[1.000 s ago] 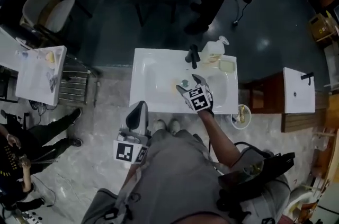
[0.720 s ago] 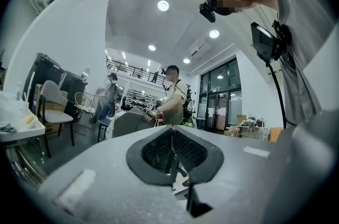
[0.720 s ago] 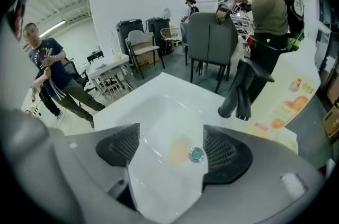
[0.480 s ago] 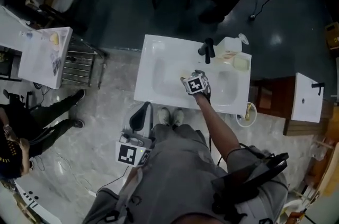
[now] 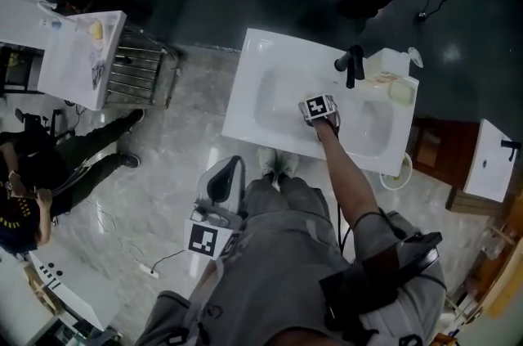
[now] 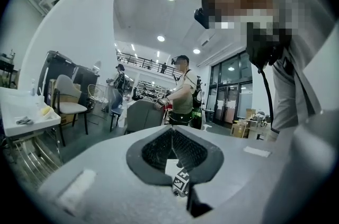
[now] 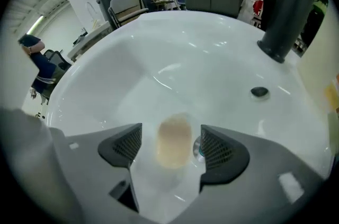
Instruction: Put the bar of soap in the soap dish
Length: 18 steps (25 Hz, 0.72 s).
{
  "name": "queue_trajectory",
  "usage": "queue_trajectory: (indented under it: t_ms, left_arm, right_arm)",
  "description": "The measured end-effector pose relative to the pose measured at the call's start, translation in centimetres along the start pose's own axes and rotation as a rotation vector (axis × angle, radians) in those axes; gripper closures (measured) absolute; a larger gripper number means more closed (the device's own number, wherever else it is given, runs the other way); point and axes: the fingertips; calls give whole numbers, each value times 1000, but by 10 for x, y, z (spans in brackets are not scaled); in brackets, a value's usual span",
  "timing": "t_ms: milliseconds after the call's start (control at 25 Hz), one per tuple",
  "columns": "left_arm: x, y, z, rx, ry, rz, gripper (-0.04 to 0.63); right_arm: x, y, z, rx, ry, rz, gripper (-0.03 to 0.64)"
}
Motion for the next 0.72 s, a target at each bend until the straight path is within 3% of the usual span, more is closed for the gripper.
queue_trajectory:
  t_ms: [160,360,600,720]
  left_arm:
    - [-3,1,5,-2,-34,13,603]
    - [-6,-1,7,-20,-41,-1,603]
    - [-8,7,-3,-7,-12,25,603]
    - [-4,-5,-7,-13,3,-11,603]
  right_arm:
    - [27,11,-14,39,-8,45,272]
    - [46,15,-12,89,-104,11,302]
    - [45,18,-12,90,-98,-11,308]
    - [44,17,-12,92,-98,-6,308]
Point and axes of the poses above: the fingertips, and each gripper's own axes: x forward along the fingers, z to its left, y out of its underside, and after that the axes turned 13 degrees about -y, right-handed
